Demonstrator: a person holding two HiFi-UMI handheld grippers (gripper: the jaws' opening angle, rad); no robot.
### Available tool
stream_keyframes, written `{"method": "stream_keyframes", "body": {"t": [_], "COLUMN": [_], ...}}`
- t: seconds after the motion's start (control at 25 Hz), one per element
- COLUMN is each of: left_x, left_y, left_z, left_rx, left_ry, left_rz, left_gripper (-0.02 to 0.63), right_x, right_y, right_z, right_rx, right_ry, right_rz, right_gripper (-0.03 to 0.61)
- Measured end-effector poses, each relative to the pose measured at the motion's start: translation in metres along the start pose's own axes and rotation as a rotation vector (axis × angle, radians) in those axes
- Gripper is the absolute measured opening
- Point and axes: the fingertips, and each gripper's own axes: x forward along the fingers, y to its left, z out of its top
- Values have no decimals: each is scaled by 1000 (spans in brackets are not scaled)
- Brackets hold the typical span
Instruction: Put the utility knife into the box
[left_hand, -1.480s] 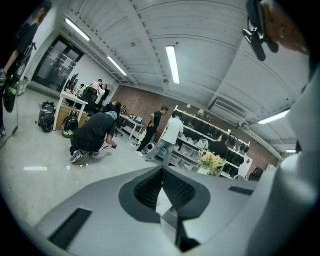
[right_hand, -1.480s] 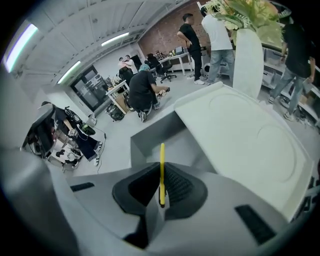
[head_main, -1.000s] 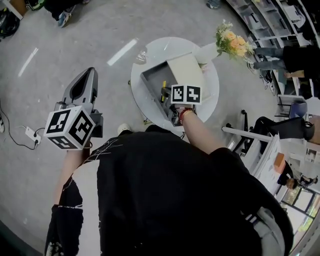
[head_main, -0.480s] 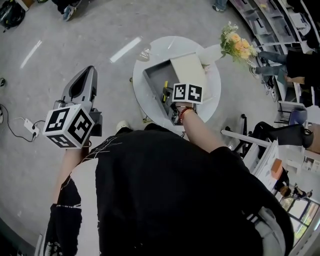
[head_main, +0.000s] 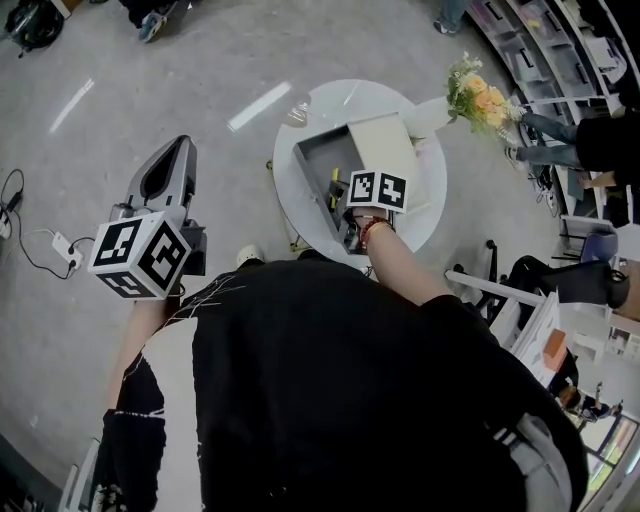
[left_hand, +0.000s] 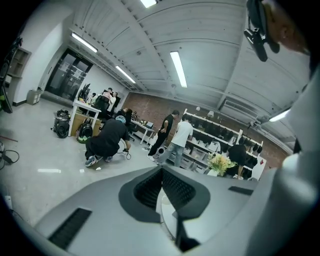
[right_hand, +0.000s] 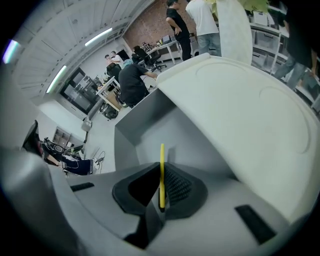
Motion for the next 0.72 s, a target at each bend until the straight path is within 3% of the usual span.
{"method": "stream_keyframes", "body": {"t": [0.72], "left_x": [-14], "left_y": [7], "left_z": [-4], "left_rx": [8], "left_ry": [8], "left_rz": [37], "left_gripper": [11], "right_x": [8], "right_y": [3], "right_z": [-4], "right_rx": [-6], "right_ry": [7], "right_rz": [-20], "right_gripper": [31]}}
